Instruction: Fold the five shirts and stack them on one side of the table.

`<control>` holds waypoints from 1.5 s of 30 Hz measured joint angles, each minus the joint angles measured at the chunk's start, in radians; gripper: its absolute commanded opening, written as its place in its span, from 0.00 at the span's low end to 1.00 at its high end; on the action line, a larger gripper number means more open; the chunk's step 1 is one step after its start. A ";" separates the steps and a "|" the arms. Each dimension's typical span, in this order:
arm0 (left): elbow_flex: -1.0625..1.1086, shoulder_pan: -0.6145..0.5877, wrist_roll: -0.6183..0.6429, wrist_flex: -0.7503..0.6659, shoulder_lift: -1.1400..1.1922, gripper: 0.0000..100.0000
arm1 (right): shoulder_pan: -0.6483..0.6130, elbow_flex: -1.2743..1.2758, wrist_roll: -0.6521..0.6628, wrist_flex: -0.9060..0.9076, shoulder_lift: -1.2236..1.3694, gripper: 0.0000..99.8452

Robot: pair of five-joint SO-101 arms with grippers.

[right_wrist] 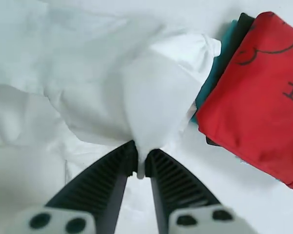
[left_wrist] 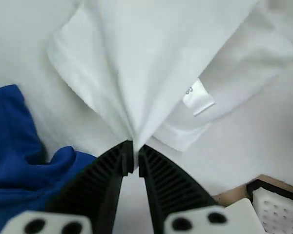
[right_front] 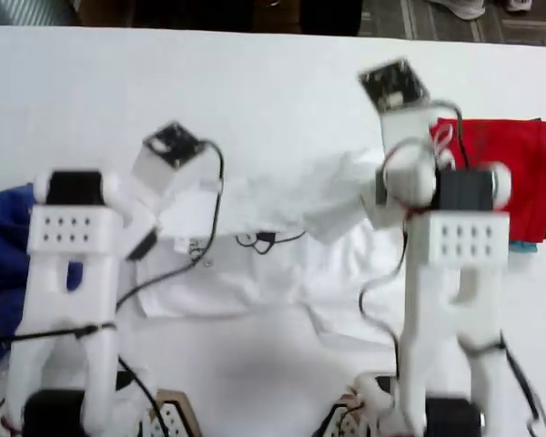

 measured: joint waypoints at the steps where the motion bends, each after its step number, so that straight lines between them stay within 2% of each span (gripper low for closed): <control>1: 0.038 0.000 0.000 -0.005 -0.029 0.02 | 0.000 0.074 0.002 -0.020 -0.060 0.02; 8: 0.227 0.000 0.000 -0.020 -0.161 0.02 | 0.003 0.473 0.057 -0.083 -0.388 0.02; 14: 0.411 -0.002 0.000 -0.163 -0.172 0.02 | 0.081 0.671 0.063 -0.153 -0.480 0.02; 22: 0.462 0.002 0.000 -0.210 -0.173 0.02 | 0.206 0.750 0.189 -0.155 -0.488 0.02; 28: 0.465 0.005 0.000 -0.242 -0.173 0.02 | 0.210 0.842 0.244 -0.167 -0.488 0.02; 45: 0.674 0.005 0.000 -0.362 -0.173 0.02 | 0.212 0.933 0.250 -0.232 -0.488 0.03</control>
